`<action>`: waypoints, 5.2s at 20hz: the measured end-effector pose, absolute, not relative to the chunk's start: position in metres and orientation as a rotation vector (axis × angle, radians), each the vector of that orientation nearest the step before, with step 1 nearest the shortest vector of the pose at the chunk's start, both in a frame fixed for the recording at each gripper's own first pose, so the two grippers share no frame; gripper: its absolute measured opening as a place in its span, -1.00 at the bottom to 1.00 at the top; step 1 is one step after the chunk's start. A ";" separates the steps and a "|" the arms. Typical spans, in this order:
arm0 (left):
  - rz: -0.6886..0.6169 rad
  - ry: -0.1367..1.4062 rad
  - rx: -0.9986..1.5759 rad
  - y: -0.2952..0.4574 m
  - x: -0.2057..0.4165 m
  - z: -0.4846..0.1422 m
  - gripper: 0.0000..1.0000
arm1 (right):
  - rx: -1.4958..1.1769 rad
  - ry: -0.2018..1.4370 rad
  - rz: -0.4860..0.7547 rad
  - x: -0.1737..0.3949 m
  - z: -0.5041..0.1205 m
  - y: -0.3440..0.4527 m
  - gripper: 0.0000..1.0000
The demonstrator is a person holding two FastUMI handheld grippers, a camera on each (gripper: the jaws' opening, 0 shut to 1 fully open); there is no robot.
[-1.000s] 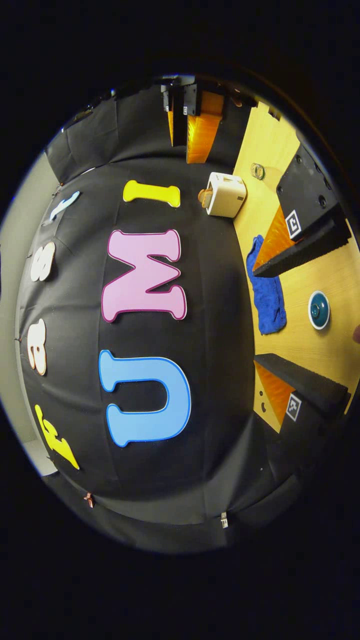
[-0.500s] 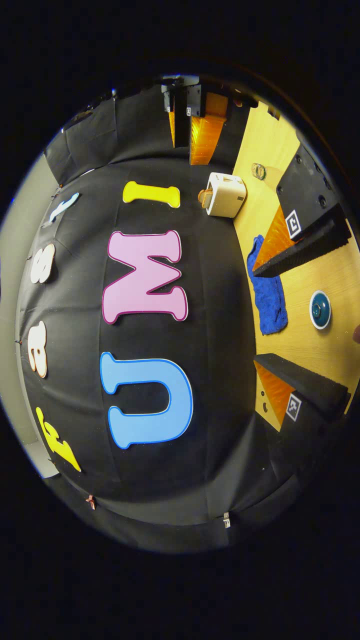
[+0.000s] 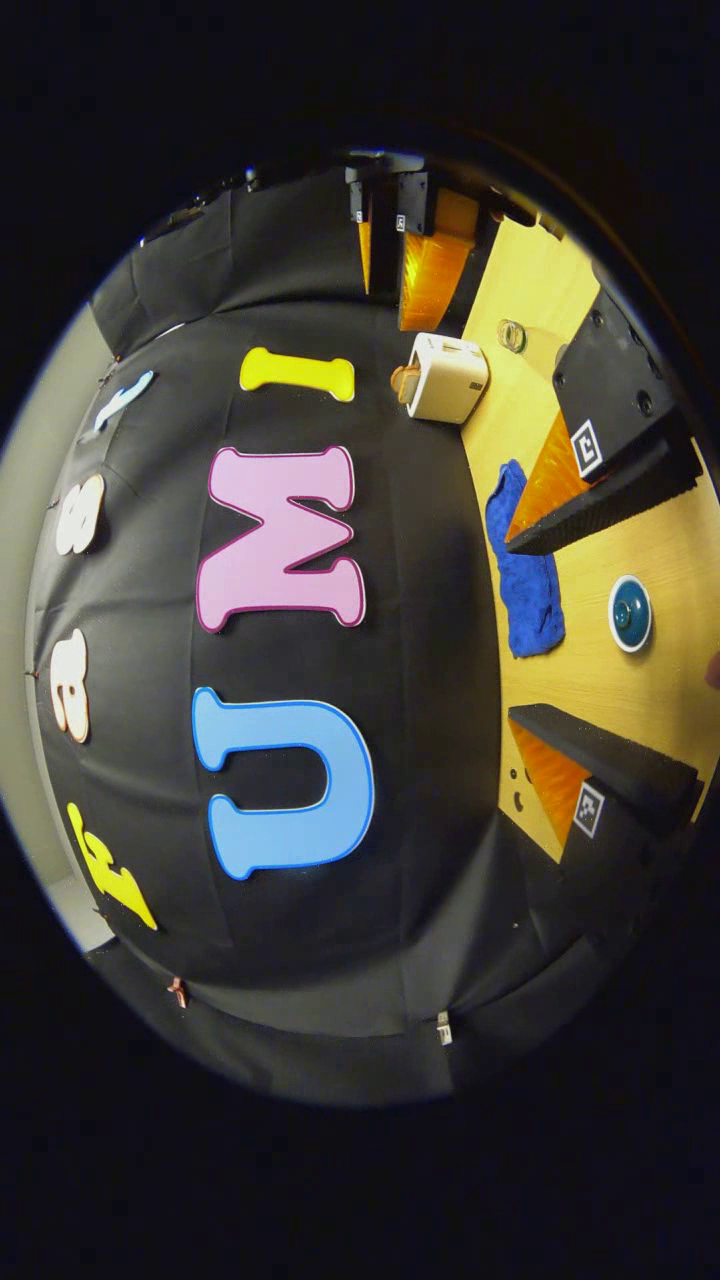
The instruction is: Open the teacup lid with one hand, grasp the water bottle and pour water into the teacup with the other hand; after pouring, place the water bottle on the coaster and then close the teacup lid.
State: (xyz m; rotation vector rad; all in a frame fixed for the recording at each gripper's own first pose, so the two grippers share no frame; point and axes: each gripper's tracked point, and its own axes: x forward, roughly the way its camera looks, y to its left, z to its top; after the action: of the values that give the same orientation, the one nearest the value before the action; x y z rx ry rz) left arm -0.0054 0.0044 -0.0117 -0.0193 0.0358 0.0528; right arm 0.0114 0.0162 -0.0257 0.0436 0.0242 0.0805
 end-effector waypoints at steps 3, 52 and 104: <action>0.054 0.053 -0.024 0.001 0.000 -0.039 0.89 | 0.026 0.020 0.086 0.011 -0.034 0.016 0.96; 0.029 0.117 -0.029 0.011 0.062 -0.162 -0.31 | 0.097 0.281 0.130 0.024 -0.250 0.050 0.58; 0.250 0.165 -0.040 0.107 -0.015 -0.182 -0.37 | -1.317 0.209 0.240 0.112 -0.242 0.138 0.49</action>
State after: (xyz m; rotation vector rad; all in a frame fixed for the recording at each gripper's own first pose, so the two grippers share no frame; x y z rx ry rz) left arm -0.0148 0.1070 -0.1821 -0.0395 0.1645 0.2496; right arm 0.1116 0.1383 -0.2420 -1.3169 0.2085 0.2395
